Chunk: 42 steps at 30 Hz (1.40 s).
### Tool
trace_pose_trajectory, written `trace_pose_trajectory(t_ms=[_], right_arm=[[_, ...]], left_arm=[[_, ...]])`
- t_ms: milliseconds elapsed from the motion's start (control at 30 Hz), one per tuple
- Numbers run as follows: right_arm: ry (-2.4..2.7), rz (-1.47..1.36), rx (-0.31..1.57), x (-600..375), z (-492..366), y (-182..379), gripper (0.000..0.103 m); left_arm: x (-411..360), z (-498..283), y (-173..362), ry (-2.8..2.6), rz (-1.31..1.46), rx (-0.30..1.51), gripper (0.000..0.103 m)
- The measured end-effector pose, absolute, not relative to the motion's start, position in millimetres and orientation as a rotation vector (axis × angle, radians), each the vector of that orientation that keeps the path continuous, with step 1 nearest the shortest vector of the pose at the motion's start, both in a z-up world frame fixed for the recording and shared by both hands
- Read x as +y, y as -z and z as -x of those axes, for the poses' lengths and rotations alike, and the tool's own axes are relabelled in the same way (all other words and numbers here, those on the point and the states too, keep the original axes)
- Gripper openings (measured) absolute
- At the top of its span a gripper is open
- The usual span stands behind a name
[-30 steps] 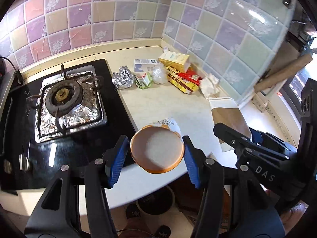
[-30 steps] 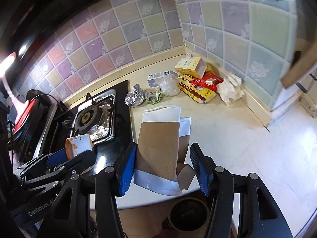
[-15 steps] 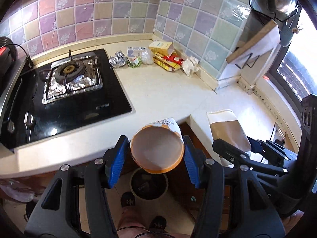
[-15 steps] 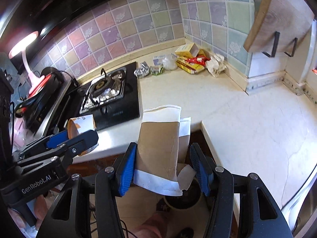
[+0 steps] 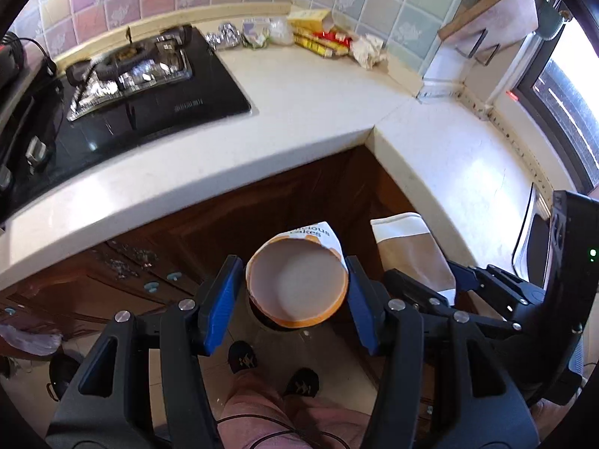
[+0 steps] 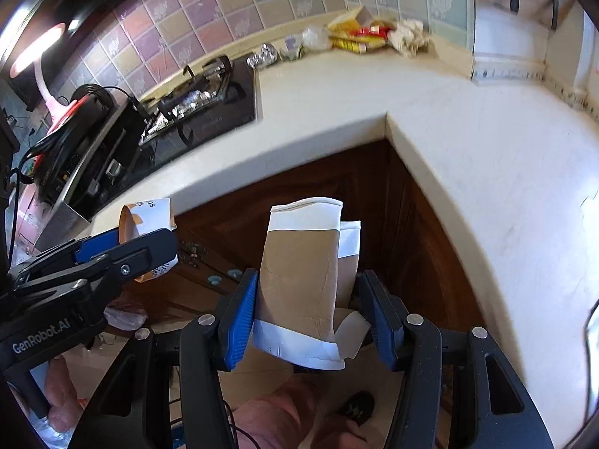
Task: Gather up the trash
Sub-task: 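Carry the lid and paper cup down over the bin and release both, then raise both open tools and approach the foil and wrappers on the counter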
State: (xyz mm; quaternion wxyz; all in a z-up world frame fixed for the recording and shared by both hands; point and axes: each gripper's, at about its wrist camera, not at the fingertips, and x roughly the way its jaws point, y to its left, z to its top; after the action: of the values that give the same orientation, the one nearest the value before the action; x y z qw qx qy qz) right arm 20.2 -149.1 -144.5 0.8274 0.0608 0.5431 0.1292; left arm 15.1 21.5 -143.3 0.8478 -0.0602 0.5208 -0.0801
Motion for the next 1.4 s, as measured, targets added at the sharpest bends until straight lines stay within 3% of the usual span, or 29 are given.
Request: trace_pose_trajectory(t_ms=[133, 567, 733, 933, 1000, 1067, 1100, 1200, 1400], right_arm=[[-0.24, -0.167, 1.233, -151.1, -20.8, 206.4, 0.055], [-0.053, -0.238, 1.47, -176.0, -26.8, 460.2, 0.055], [-0.032, -0.235, 1.519, -184.4, -32.6, 534.9, 0.055], [-0.029, -0.277, 1.591, -191.1, -47.9, 590.2, 0.057], [-0.026, -0.264, 1.603, -189.3, -55.8, 600.4, 0.064], [-0.023, -0.258, 1.596, -185.6, -57.3, 600.0, 0.065], [-0.023, -0.257, 1.592, -180.7, -59.7, 601.7, 0.066], [-0.024, -0.253, 1.588, -178.1, -59.1, 599.0, 0.072], [-0.001, -0.251, 1.579, -183.0, -52.8, 605.9, 0.072]], left_arm=[[23.5, -28.9, 198.9, 0.206, 0.134, 1.186, 0.052], [9.0, -88.5, 460.6, 0.291, 0.07, 1.423, 0.052], [-3.8, -104.5, 523.5, 0.343, 0.043, 1.455, 0.052], [-10.0, -120.6, 559.9, 0.392, -0.005, 1.484, 0.053], [-11.7, -122.1, 566.2, 0.395, -0.01, 1.499, 0.057], [-9.3, -124.2, 569.8, 0.386, -0.013, 1.509, 0.083], [-13.5, -125.1, 571.2, 0.382, -0.014, 1.506, 0.086], [-11.1, -123.2, 570.6, 0.379, -0.026, 1.504, 0.087], [-8.6, -119.7, 567.0, 0.357, -0.026, 1.495, 0.087]])
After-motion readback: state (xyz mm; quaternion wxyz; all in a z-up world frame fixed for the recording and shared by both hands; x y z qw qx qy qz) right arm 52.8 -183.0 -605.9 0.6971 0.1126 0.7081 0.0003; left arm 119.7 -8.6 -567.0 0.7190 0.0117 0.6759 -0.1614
